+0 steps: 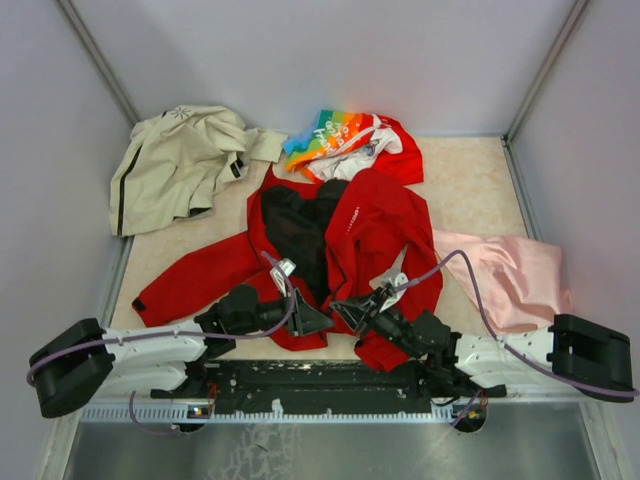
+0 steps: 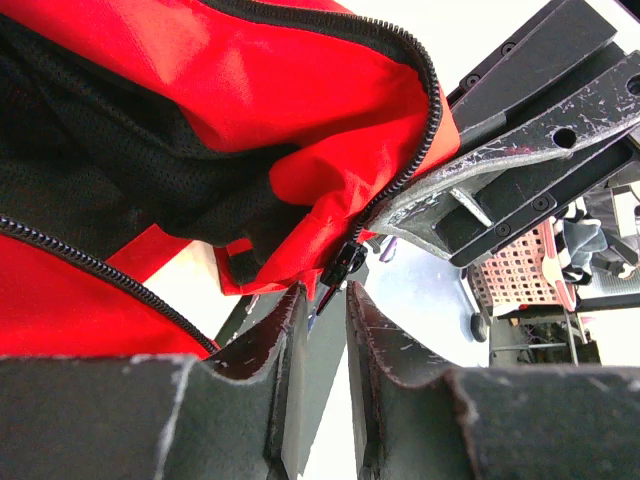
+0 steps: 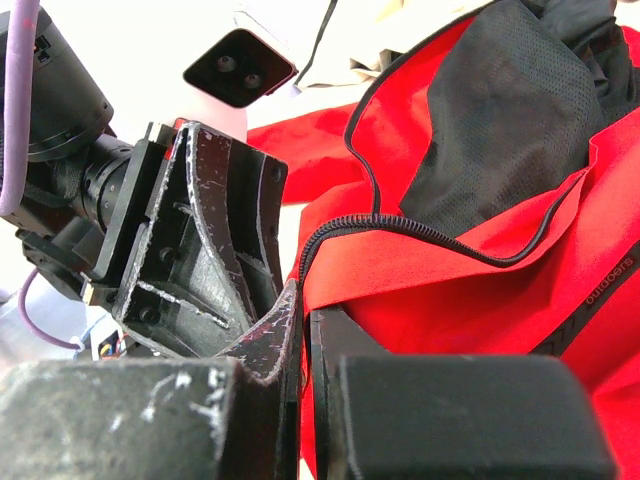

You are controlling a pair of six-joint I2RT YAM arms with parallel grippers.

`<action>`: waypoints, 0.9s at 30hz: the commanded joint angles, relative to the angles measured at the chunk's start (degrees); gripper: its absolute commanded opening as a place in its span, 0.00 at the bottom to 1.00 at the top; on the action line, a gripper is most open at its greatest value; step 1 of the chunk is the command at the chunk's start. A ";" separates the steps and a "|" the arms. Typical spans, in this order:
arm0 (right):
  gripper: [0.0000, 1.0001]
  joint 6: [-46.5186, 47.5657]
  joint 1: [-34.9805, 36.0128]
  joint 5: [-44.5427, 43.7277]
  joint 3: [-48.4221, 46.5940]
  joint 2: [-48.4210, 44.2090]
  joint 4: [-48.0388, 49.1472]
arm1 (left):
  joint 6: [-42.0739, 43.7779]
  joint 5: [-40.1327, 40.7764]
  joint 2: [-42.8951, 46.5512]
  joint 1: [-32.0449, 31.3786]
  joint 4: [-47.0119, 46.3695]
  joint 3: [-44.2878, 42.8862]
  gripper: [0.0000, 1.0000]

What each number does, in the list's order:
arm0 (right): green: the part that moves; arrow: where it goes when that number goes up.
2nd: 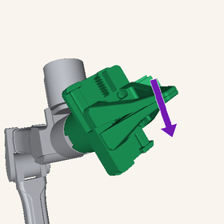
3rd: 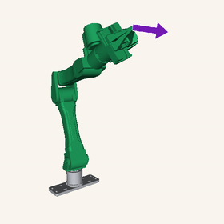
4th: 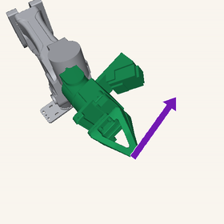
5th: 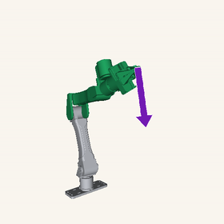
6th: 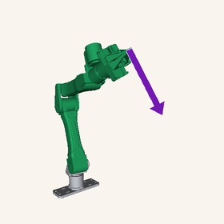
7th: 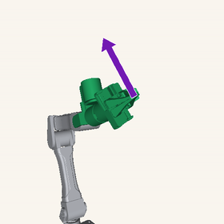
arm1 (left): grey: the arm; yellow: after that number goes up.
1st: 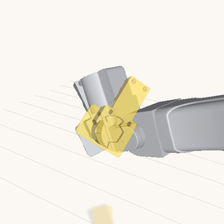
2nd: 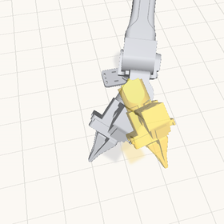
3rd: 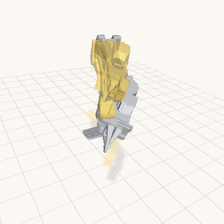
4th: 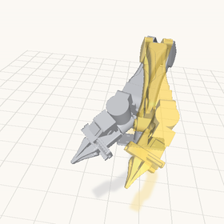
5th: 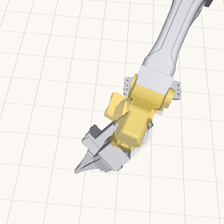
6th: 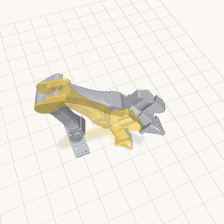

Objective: Zip up the jacket
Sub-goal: Pick up the jacket from the center of the board.

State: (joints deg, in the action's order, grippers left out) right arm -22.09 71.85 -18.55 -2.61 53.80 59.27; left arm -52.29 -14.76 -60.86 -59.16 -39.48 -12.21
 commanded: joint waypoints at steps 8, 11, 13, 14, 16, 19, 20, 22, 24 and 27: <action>0.00 0.81 -0.43 -3.39 -0.09 -0.85 6.31 | 0.62 -1.52 -1.12 -0.35 -1.21 -1.23 0.07; 0.00 1.07 -0.74 -4.02 -0.28 -2.05 5.43 | 0.62 -2.75 -1.02 -0.41 1.23 -0.84 0.03; 0.00 1.24 -1.26 -4.62 -0.19 -2.96 5.25 | 0.66 -3.40 -1.15 -0.79 2.78 -0.72 0.03; 0.00 1.21 -1.56 -4.81 -0.06 -3.45 5.25 | 0.88 -3.35 -1.23 -1.13 4.00 -0.86 0.03; 0.00 0.71 -2.24 -4.93 0.12 -4.35 5.31 | 1.57 -2.75 -1.64 -1.83 6.87 -1.25 0.04; 0.00 0.10 -2.93 -4.41 0.45 -5.47 5.39 | 1.76 -1.92 -2.21 -2.65 8.70 -1.10 0.06; 0.00 -0.11 -3.07 -4.13 0.56 -5.62 5.42 | 1.74 -1.77 -2.38 -2.75 8.76 -0.95 0.06; 0.00 -0.61 -3.20 -3.59 0.90 -5.92 5.59 | 1.71 -1.46 -2.44 -2.81 9.57 -1.08 0.07; 0.00 -1.03 -3.18 -3.08 1.11 -6.22 5.39 | 1.95 -0.38 -2.13 -2.81 12.13 -1.78 0.09; 0.00 -1.43 -3.21 -2.47 1.28 -6.43 4.06 | 2.89 1.39 -0.53 -2.81 16.80 -3.56 0.18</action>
State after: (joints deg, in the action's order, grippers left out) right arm -23.05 70.24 -17.45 -0.47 49.43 55.79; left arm -51.33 -13.96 -62.30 -61.14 -33.63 -14.37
